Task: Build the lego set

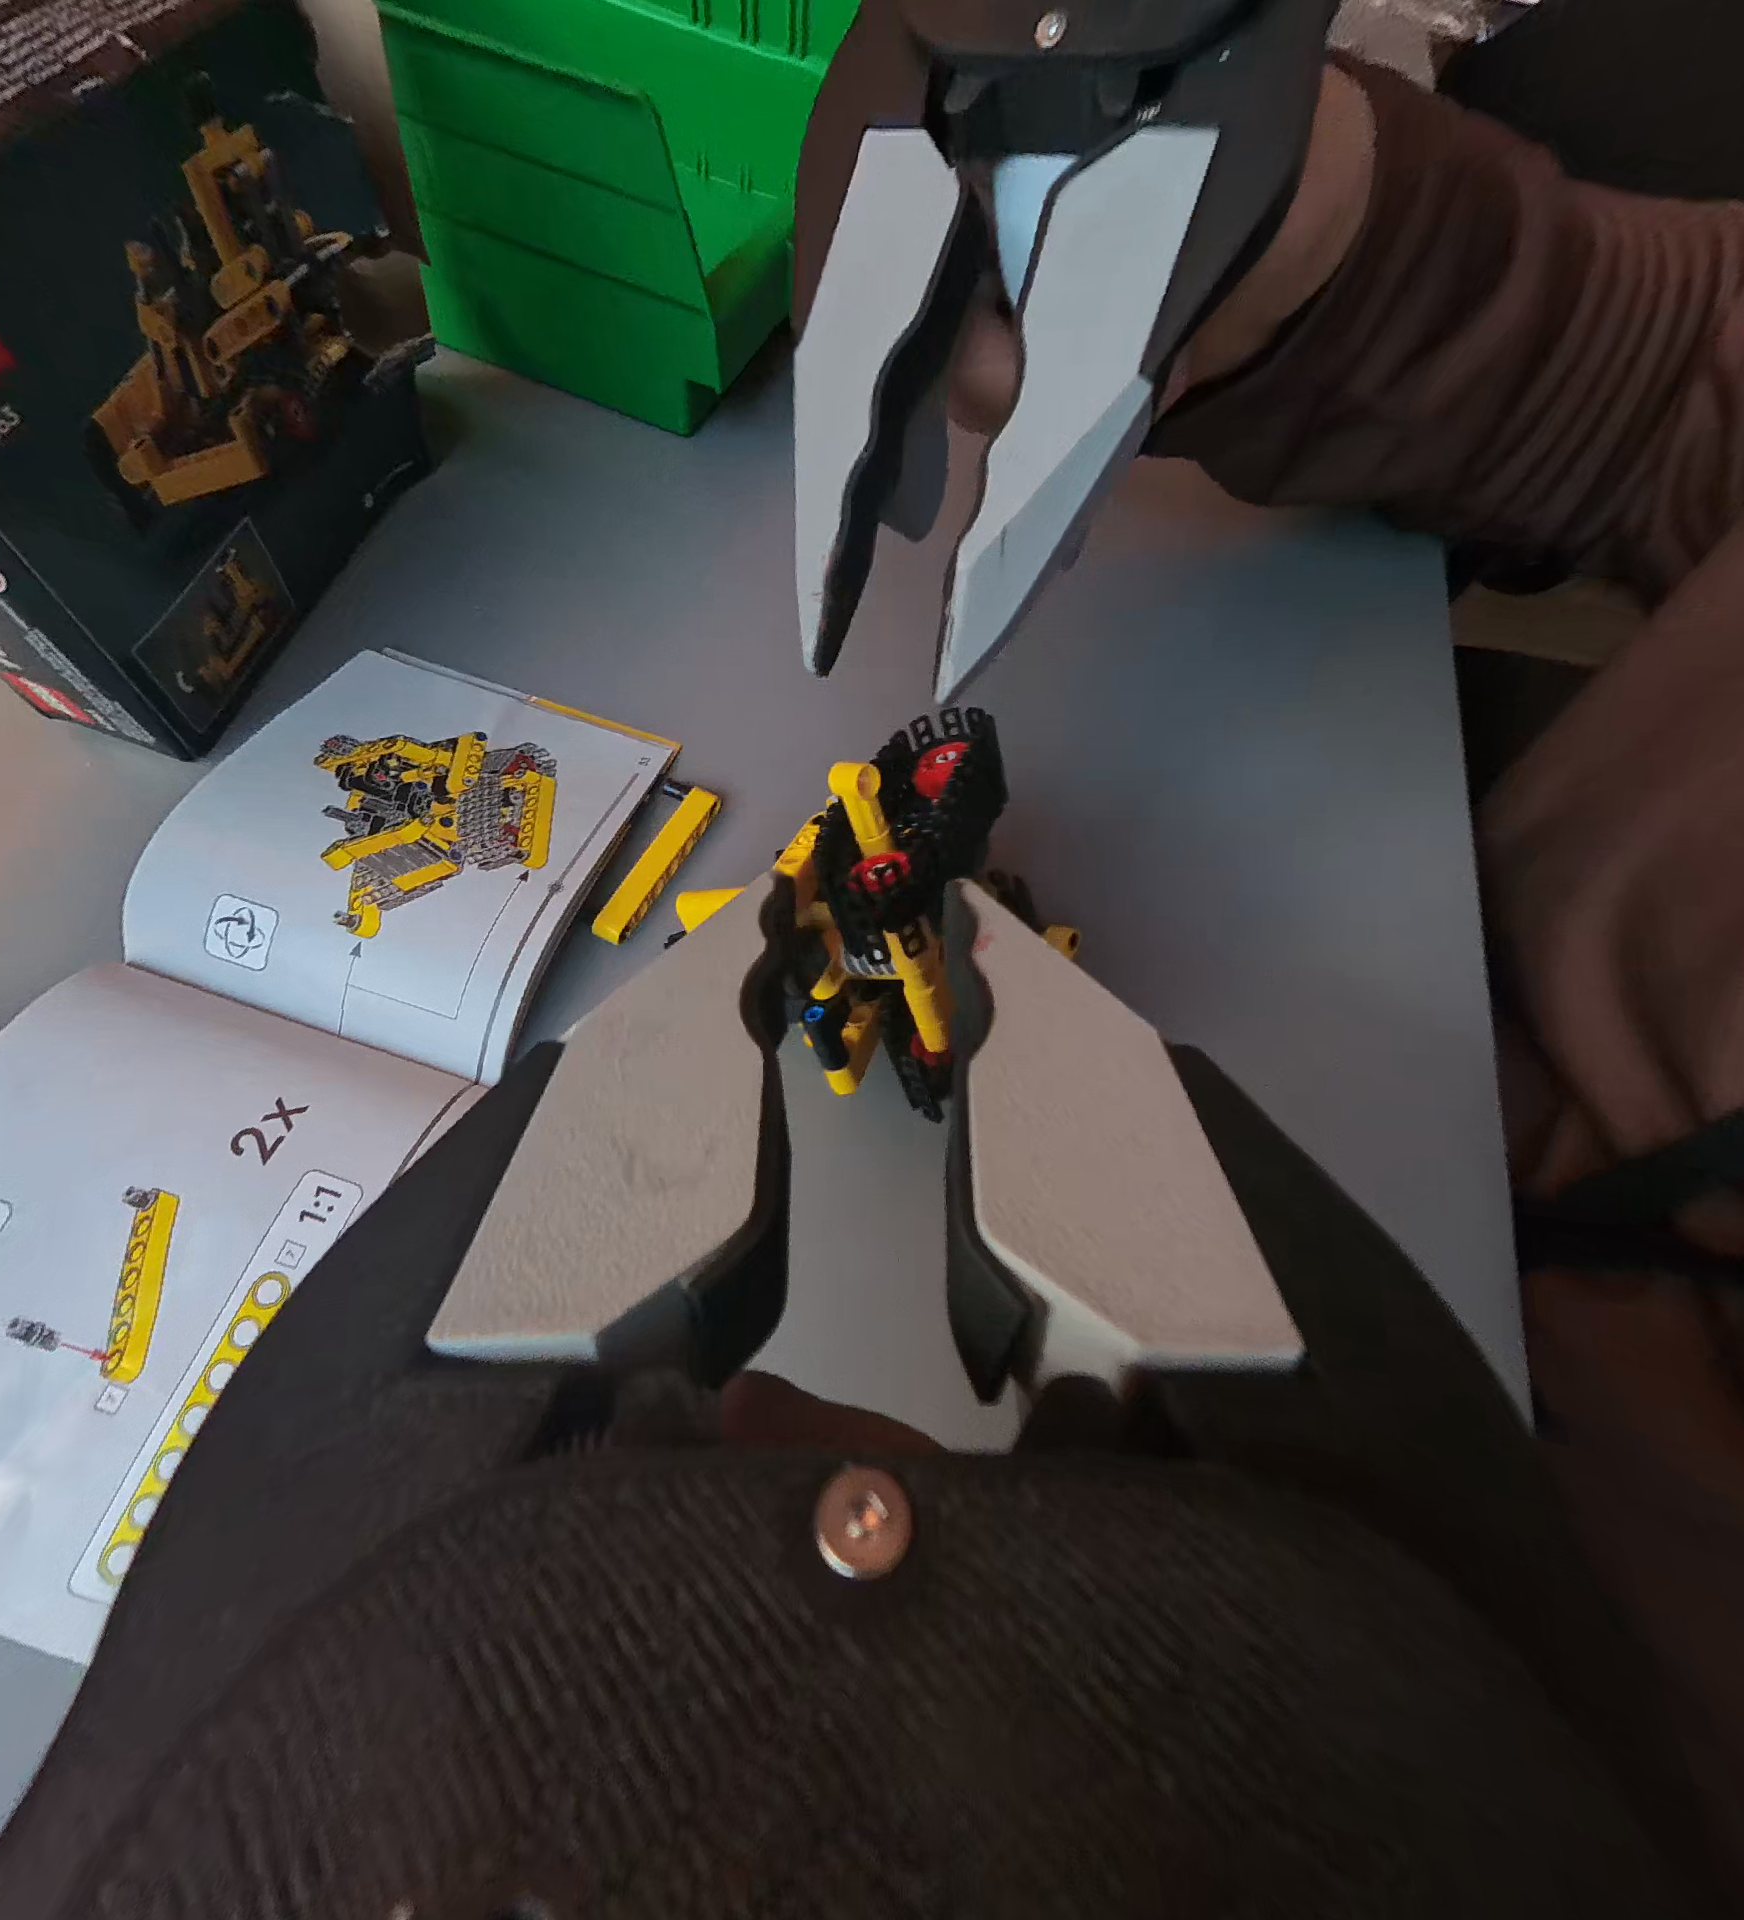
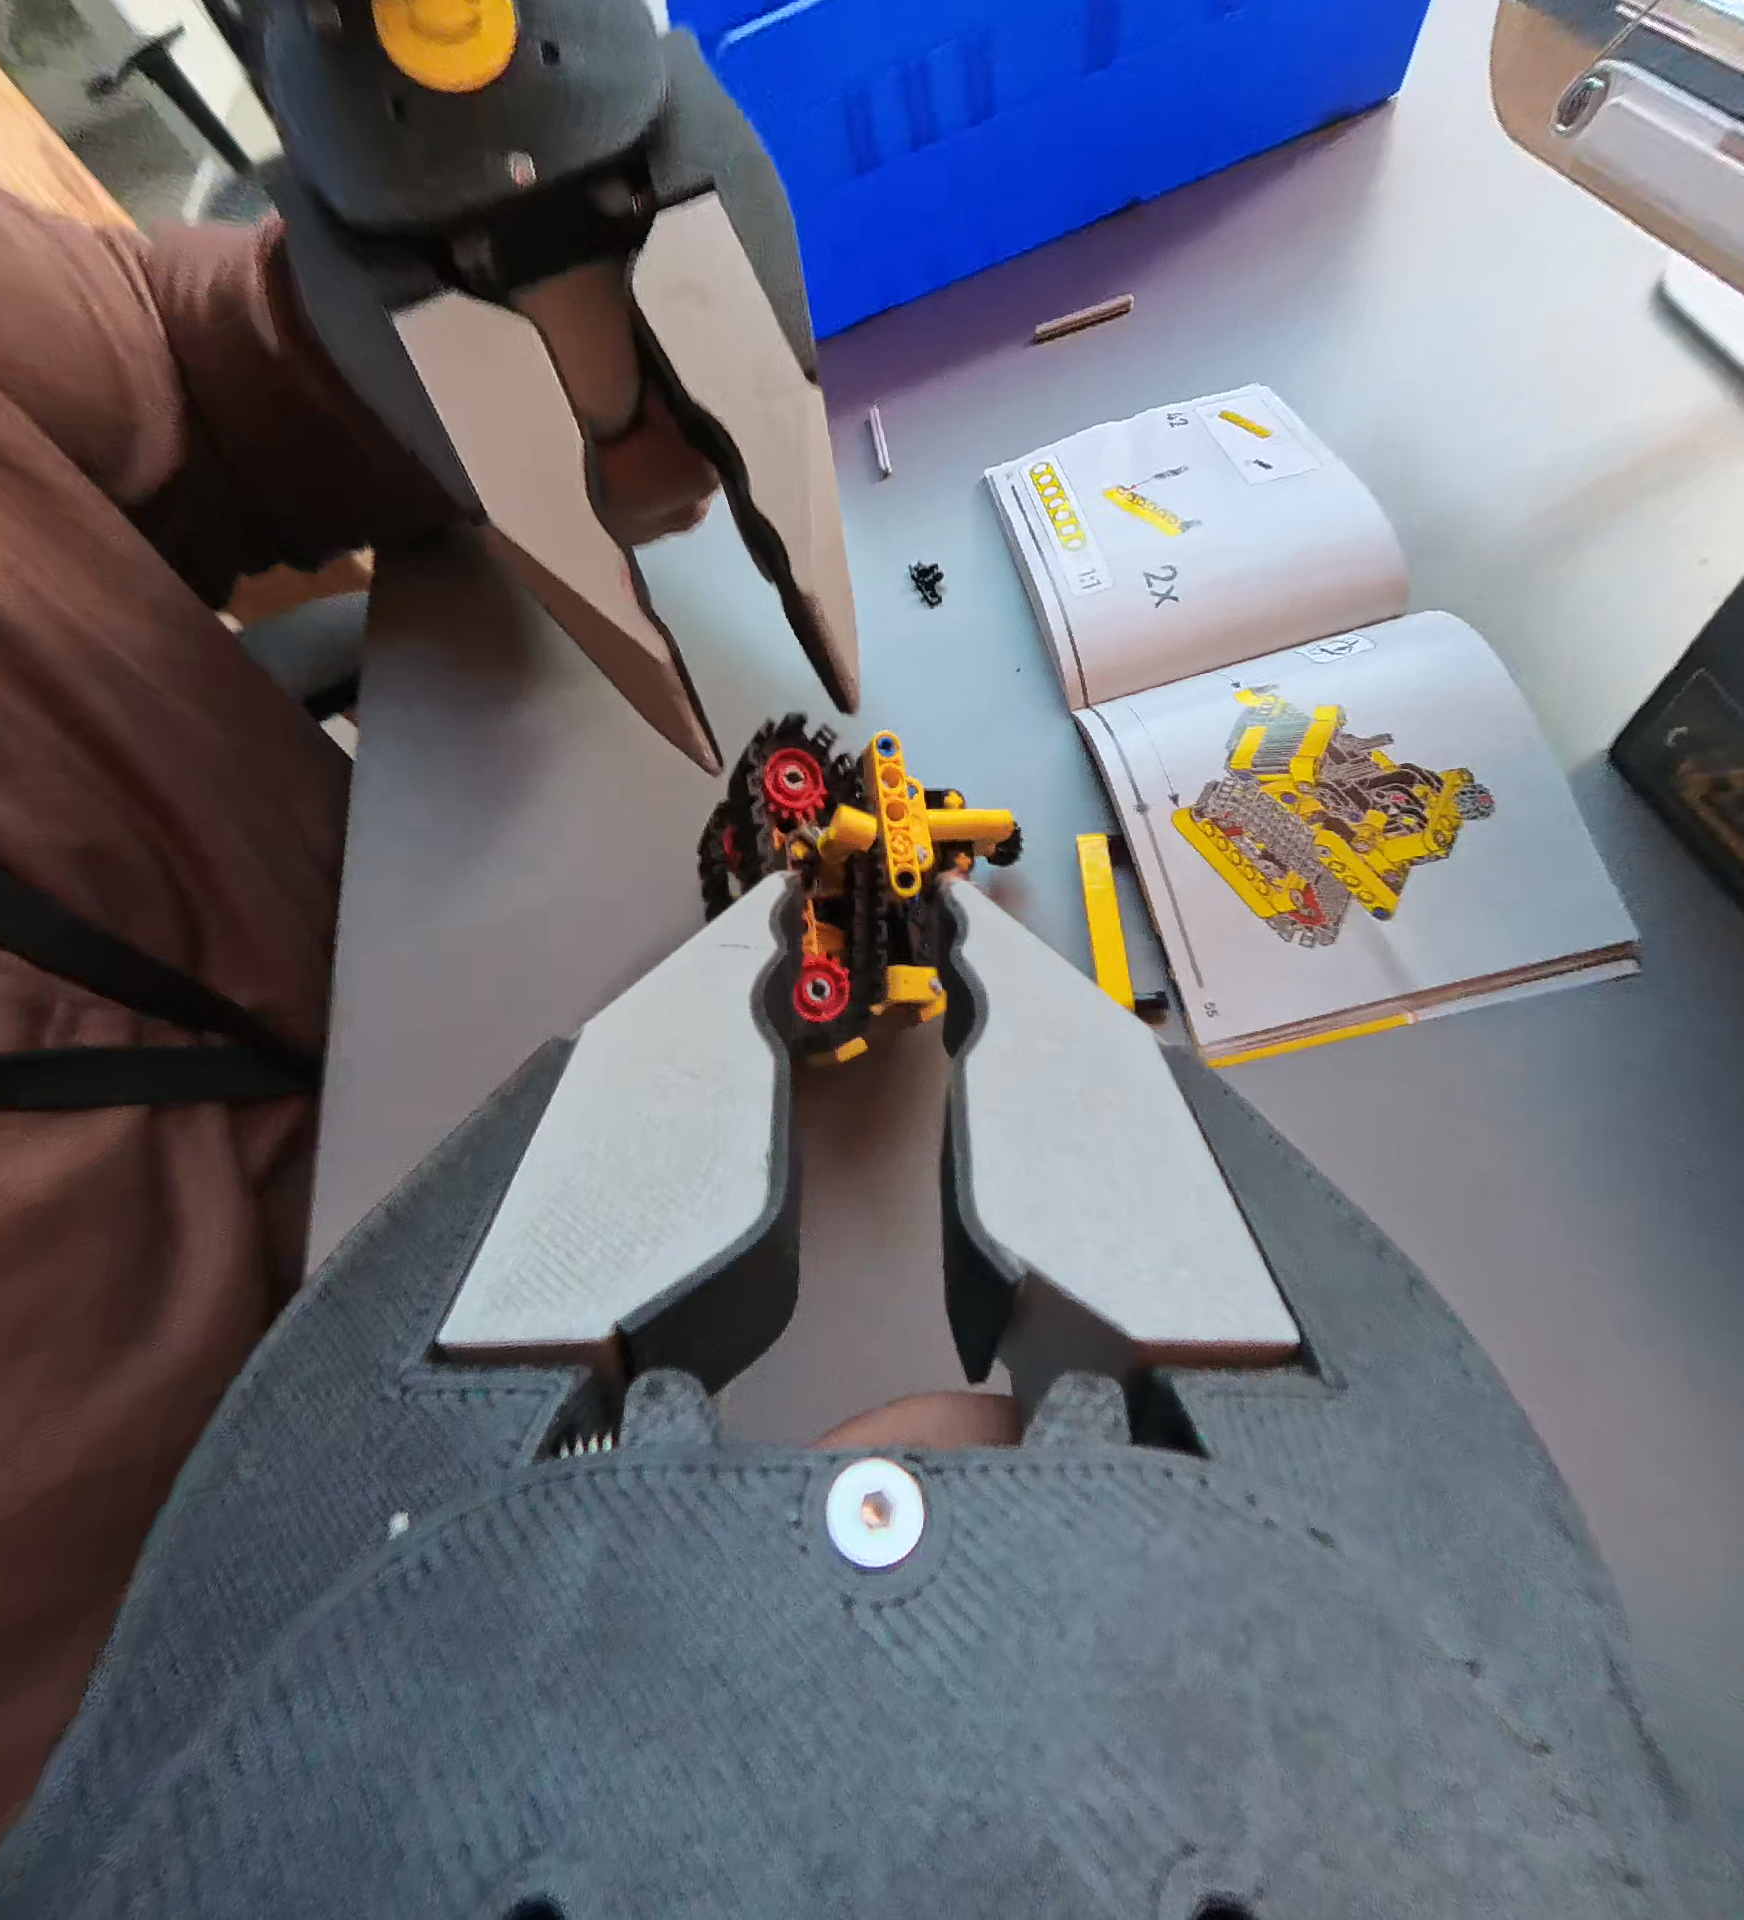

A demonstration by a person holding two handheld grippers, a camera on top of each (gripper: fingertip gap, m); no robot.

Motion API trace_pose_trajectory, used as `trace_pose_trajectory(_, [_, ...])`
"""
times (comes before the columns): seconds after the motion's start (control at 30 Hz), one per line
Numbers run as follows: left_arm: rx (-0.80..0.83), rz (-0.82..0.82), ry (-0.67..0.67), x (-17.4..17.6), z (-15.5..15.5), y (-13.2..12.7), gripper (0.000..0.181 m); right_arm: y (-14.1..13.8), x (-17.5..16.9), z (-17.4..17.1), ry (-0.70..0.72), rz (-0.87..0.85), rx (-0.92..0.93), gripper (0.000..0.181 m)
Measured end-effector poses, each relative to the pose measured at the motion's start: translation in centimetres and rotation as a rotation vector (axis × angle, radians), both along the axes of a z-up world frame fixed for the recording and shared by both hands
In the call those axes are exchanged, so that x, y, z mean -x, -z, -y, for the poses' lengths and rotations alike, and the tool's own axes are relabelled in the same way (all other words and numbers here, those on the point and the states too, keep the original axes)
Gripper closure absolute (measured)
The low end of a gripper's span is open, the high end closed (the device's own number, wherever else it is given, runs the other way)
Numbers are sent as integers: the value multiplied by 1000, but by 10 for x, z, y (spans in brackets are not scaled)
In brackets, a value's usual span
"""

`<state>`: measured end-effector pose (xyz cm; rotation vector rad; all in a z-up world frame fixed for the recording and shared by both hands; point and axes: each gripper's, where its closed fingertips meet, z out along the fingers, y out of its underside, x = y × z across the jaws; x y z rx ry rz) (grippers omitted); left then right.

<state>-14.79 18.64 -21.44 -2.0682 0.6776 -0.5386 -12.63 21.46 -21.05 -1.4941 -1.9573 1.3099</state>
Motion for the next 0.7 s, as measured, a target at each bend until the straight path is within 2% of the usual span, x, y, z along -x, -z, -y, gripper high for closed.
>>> trace_pose_trajectory(0.07, [11, -12, -23, 1, -1, 6, 151, -3, 5, 4, 6, 0, 49, 168])
trace_pose_trajectory(0.23, [34, 49, -44, -3, -2, 12, 144, 12, 16, 14, -3, 73, 100, 169])
trace_pose_trajectory(0.4, [26, 55, -45, -3, -3, 12, 144, 3, 19, 22, -33, 48, 184, 168])
trace_pose_trajectory(0.6, [5, 78, -32, -4, -3, 12, 147, 7, 21, 21, -20, 86, 183, 176])
trace_pose_trajectory(0.7, [-6, 106, 30, -8, 1, 12, 152, 6, 20, 26, -98, 17, 88, 177])
